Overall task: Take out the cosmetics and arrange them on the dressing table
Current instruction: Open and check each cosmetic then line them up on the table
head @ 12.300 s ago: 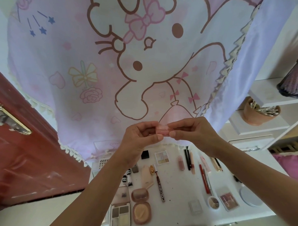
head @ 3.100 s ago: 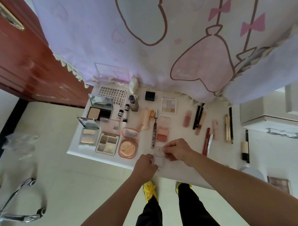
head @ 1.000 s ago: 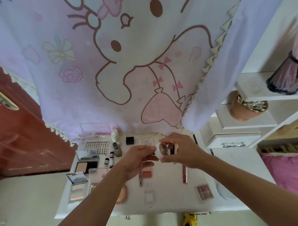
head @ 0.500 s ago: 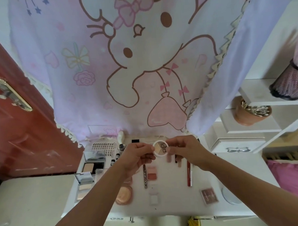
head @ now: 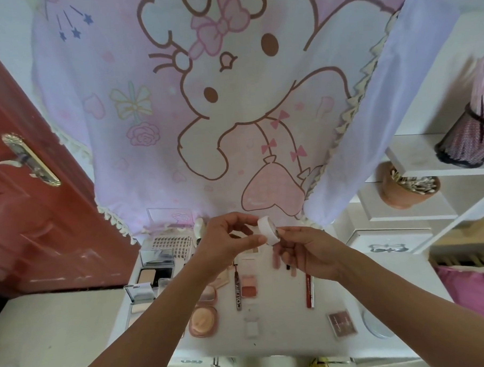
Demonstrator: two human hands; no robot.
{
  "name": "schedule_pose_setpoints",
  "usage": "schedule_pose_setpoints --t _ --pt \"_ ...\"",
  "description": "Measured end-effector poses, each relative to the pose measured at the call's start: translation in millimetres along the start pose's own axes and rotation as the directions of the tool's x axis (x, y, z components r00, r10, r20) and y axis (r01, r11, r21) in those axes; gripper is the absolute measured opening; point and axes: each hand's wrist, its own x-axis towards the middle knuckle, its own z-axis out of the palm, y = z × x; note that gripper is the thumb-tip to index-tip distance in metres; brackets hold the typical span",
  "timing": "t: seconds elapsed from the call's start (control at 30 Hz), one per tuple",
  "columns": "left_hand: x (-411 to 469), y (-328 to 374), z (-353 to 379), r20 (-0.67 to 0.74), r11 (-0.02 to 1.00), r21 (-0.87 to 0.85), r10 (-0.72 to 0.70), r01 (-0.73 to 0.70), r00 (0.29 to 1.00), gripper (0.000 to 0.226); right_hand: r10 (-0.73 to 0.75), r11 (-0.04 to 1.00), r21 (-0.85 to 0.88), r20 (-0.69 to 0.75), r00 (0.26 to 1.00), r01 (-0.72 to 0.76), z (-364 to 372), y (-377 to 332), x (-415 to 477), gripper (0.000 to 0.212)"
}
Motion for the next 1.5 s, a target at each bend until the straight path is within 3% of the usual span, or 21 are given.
schedule_pose_setpoints --t 0.2,0.3,0.5,0.67,0.93,1.13,1.5 --pt "-1.2 6.6 6.5 0.011 0.989 0.109 0.097 -0.098 0.995 0.044 0.002 1.0 0.026 0.001 1.0 -0.002 3.5 1.5 1.5 0.045" --pt "-0.8 8.5 6.2 0.037 0.986 0.131 0.104 -0.108 0.994 0.044 0.003 1.0 0.009 -0.009 1.0 -0.002 3.6 1.1 0.7 0.036" --pt "2.3 7.2 1.8 0.02 0.974 0.209 0.089 -0.092 0.996 0.044 -0.081 0.932 -0.359 -0.099 0.992 0.04 5.3 -6.2 -0.9 0.028" --pt "4.0 7.0 1.7 0.045 0.959 0.258 0.105 -0.113 0.993 0.042 -0.12 0.85 -0.524 -0.097 0.988 0.051 12.1 -19.8 -5.2 0.035" --pt "3.4 4.4 1.2 0.045 0.938 0.323 0.119 -0.127 0.992 0.046 -0.175 0.812 -0.58 -0.136 0.975 0.064 13.6 -25.1 -3.4 0.021" --pt "2.9 3.7 2.8 0.06 0.911 0.383 0.138 -0.15 0.989 0.049 -0.146 0.787 -0.615 -0.104 0.984 0.052 16.3 -26.5 -4.5 0.035" --pt "2.7 3.5 7.3 0.04 0.916 0.37 0.154 -0.158 0.987 0.052 -0.184 0.781 -0.617 -0.084 0.979 0.094 12.2 -26.7 -2.9 0.018"
